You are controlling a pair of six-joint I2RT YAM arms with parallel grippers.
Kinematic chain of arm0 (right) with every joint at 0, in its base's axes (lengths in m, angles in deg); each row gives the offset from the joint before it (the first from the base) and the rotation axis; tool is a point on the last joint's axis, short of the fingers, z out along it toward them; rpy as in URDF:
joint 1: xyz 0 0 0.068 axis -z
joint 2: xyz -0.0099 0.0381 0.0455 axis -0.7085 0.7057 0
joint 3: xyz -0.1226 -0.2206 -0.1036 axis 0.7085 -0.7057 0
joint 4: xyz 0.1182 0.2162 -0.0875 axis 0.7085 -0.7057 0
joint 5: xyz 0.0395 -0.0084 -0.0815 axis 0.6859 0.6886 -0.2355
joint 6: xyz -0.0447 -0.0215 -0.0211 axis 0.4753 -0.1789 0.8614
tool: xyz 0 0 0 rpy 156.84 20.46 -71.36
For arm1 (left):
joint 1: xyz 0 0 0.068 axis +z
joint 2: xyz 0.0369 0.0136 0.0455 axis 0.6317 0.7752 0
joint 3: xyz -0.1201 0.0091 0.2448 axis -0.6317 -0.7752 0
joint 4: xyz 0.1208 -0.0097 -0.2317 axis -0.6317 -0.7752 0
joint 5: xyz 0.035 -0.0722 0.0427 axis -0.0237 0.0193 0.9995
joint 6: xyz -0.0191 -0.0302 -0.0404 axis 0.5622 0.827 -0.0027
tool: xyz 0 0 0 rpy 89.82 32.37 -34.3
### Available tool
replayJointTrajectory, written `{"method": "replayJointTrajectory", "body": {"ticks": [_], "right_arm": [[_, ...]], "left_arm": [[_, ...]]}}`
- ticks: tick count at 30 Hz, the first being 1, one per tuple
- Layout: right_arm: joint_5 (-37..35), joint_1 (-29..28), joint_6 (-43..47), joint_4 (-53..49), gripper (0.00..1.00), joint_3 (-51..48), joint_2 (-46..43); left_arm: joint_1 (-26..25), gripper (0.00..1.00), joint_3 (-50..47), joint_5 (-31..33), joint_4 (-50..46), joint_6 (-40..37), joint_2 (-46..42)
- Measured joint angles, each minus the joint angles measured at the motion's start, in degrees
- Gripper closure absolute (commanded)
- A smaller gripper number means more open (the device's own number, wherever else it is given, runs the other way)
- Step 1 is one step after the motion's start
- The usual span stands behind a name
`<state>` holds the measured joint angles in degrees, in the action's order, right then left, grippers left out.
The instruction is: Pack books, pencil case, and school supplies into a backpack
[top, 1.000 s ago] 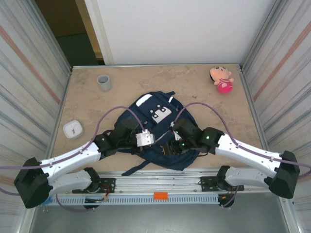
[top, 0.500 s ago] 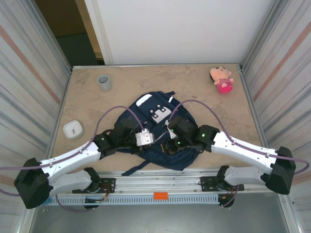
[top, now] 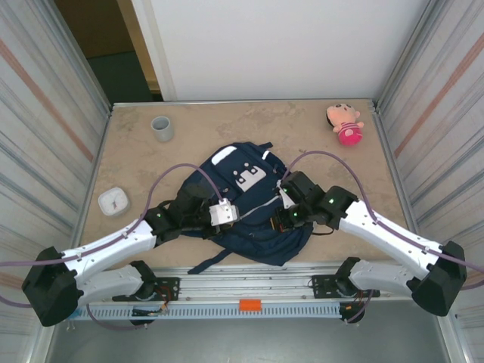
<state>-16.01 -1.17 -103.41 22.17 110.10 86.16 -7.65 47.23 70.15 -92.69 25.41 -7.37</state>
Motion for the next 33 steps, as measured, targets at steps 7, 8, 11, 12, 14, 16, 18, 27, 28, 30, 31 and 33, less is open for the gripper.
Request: {"method": "replayJointTrajectory", "body": {"ticks": [7,8,11,12,14,16,18,27,28,30,31,33], "right_arm": [[-1.2,2.7,1.6,-1.9,1.00,0.2,1.2],[-1.0,2.0,1.5,-1.5,1.00,0.2,1.5],[-0.1,-1.4,0.5,2.5,1.00,-0.1,1.9],[0.2,-2.9,-0.5,4.7,1.00,-0.3,2.3],[0.8,-5.8,-2.2,9.3,1.00,-0.9,3.7],[1.5,-7.8,-4.0,13.5,1.00,-1.3,5.4],[2.3,-8.9,-5.4,16.9,1.00,-1.6,6.8],[5.4,-9.2,-6.8,21.9,1.00,-1.8,8.2],[5.7,-9.2,-6.9,22.1,1.00,-1.8,8.2],[6.1,-9.2,-7.0,22.3,1.00,-1.8,8.2],[6.3,-9.2,-7.0,22.3,1.00,-1.8,8.2],[6.3,-9.2,-7.0,22.3,1.00,-1.8,8.2]], "left_arm": [[0.0,0.98,0.4,2.2,-1.3,1.6,0.0],[0.3,0.96,0.6,2.9,-1.8,2.1,-0.1],[2.4,0.91,0.7,5.0,-4.0,3.4,-1.1],[3.7,0.88,0.7,6.1,-5.2,3.9,-1.7],[5.7,0.82,0.7,8.2,-6.9,4.7,-2.8],[7.2,0.72,0.7,10.6,-8.6,5.6,-4.0],[8.1,0.59,0.7,11.8,-9.9,5.9,-5.7],[6.4,0.45,-0.5,-0.3,-8.5,4.7,-13.3],[5.4,0.44,-0.5,-1.1,-7.9,4.6,-12.9],[2.8,0.43,0.3,-2.1,-7.4,4.1,-10.8],[1.6,0.43,1.2,-2.2,-7.2,3.8,-9.4],[-0.5,0.44,3.1,-2.3,-7.0,3.1,-6.5]]}}
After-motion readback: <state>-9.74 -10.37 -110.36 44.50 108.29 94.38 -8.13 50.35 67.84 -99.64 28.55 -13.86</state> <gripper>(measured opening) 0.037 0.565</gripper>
